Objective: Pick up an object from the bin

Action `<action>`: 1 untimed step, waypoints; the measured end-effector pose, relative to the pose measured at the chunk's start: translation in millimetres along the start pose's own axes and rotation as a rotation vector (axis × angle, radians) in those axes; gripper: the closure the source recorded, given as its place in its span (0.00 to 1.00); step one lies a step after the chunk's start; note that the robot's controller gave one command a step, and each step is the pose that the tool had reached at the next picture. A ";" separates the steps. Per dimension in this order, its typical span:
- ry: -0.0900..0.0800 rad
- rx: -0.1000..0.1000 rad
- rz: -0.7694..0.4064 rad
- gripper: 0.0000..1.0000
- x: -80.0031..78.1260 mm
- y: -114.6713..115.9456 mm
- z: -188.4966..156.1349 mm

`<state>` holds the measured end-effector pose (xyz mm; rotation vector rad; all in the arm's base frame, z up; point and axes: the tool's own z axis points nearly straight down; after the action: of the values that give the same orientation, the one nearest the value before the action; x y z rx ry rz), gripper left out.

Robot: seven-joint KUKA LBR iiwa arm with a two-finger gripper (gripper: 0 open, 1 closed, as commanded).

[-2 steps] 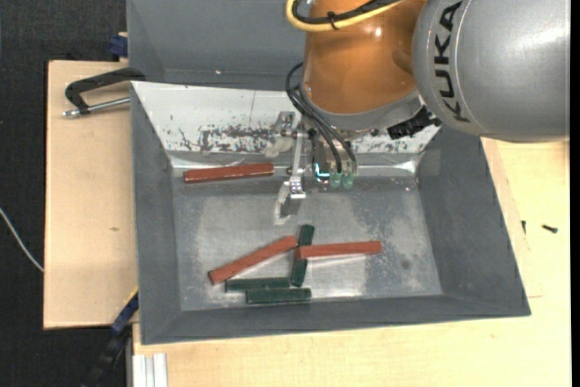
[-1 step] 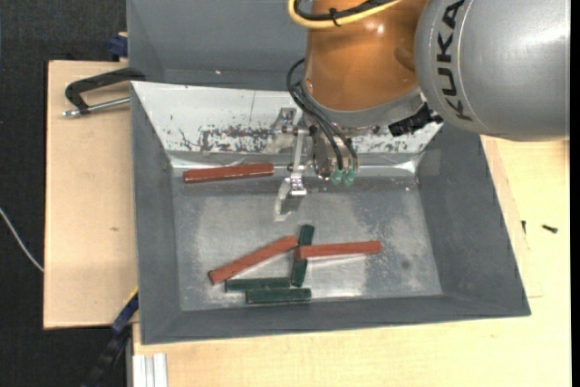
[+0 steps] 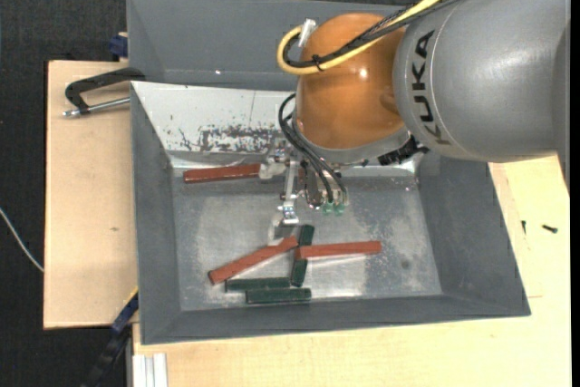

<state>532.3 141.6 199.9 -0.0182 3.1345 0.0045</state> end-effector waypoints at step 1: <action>0.003 0.001 0.026 0.00 7.7 -5.8 68.4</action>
Offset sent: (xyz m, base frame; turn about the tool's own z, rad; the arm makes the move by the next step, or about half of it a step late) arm -0.0262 0.0060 -0.1299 -0.0531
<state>525.2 135.8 131.5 0.0224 3.1378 0.0037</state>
